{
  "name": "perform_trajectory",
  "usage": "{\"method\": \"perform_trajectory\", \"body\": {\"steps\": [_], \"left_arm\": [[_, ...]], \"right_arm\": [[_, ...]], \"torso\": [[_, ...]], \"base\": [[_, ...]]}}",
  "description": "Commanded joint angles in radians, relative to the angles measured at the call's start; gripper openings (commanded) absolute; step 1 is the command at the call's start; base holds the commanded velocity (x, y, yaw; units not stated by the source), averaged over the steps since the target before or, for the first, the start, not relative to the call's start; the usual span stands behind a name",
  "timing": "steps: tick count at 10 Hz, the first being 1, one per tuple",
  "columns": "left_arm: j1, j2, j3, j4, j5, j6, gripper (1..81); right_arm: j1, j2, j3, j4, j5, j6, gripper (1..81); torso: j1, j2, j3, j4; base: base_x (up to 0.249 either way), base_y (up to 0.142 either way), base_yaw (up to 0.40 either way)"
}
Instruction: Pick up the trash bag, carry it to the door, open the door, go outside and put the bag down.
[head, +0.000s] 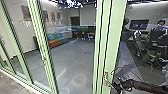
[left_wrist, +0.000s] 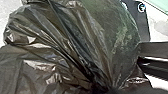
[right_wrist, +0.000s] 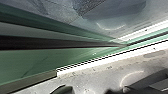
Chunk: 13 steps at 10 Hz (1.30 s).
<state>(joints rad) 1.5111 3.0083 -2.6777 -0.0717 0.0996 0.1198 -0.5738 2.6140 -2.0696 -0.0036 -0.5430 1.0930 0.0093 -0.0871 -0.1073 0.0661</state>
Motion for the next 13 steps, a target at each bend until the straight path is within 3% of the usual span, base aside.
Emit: {"method": "perform_trajectory", "body": {"steps": [1, 4, 8, 10, 13], "left_arm": [[-0.032, -0.001, 0.004, 0.0, 0.069, 0.004, 1.0], [-0.03, -0.003, 0.004, 0.0, 0.069, 0.004, 1.0], [-0.025, -0.008, 0.004, -0.002, 0.069, 0.004, 1.0], [-0.016, -0.009, 0.004, 0.0, 0.069, 0.004, 1.0], [-0.007, -0.018, 0.004, 0.001, 0.071, 0.004, 1.0]], "right_arm": [[-0.019, 0.086, 0.069, -0.004, -0.285, -0.044, 81.1], [-0.01, 0.085, 0.068, -0.004, -0.249, -0.044, 81.1], [0.01, 0.056, 0.08, -0.003, -0.21, -0.042, 81.1], [0.041, 0.013, 0.118, -0.003, -0.172, -0.044, 81.1], [0.126, -0.072, 0.163, -0.003, -0.14, -0.042, 81.1]], "torso": [[0.0, 0.0, 0.0, 0.0], [0.0, 0.0, 0.0, 0.0], [-0.002, -0.001, -0.114, -0.001], [-0.003, -0.002, -0.087, -0.002], [-0.004, -0.003, -0.109, -0.002]], "base": [[0.0, 0.0, 0.0], [0.0, 0.0, 0.0], [0.0, 0.0, 0.0], [0.0, 0.0, 0.0], [0.0, 0.0, 0.0]]}}
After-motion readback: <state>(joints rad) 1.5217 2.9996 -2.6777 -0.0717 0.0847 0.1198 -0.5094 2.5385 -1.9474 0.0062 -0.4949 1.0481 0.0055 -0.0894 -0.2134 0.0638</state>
